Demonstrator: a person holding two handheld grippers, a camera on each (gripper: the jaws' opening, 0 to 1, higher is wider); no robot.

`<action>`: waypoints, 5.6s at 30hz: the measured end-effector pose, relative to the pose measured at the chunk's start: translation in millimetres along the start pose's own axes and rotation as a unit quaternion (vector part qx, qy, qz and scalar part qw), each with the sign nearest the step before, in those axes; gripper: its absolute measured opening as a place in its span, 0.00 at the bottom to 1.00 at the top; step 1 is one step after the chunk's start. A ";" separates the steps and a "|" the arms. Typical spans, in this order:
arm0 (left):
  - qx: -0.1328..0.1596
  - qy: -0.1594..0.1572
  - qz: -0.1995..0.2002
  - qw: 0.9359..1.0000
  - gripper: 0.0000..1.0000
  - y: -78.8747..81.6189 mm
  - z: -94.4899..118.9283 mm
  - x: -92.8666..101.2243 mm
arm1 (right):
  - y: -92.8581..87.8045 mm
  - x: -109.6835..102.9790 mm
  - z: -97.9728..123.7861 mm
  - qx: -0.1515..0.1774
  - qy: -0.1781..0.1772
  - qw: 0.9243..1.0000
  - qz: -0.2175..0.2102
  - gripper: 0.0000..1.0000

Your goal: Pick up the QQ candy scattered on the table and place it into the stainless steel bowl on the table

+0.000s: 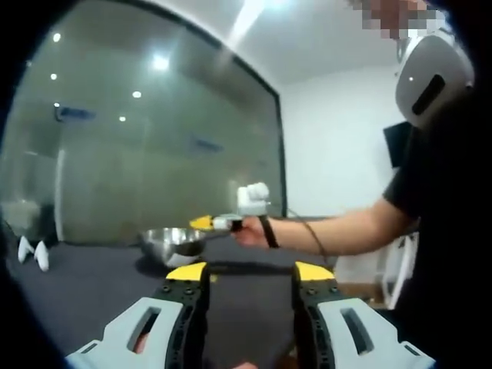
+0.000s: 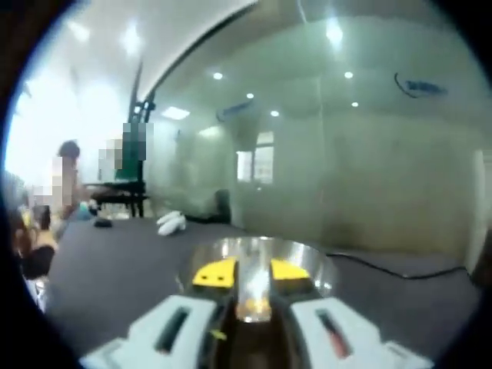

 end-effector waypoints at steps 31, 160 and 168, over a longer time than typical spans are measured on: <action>0.019 -0.004 0.010 1.000 0.45 3.3 1.6 3.1 | -56.2 -48.4 112.9 -0.084 0.066 0.994 -0.028 0.17; 0.001 0.014 -0.038 0.999 0.43 13.5 7.3 2.6 | -3.9 -52.6 84.4 -0.001 0.034 0.999 -0.041 0.20; -0.001 0.002 -0.037 0.999 0.42 10.3 -1.6 9.0 | -29.9 -54.2 112.4 -0.036 0.042 0.997 -0.060 0.20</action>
Point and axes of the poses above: the point that each gripper's makers call its tool centre point, and the gripper's own axes: z roughly backward along the fingers, x roughly to its right, y roughly out of its top, the point moved 5 cm from there along z, roughly backward along the fingers, and after that the axes turned 11 degrees about x, right-handed, at the moved point
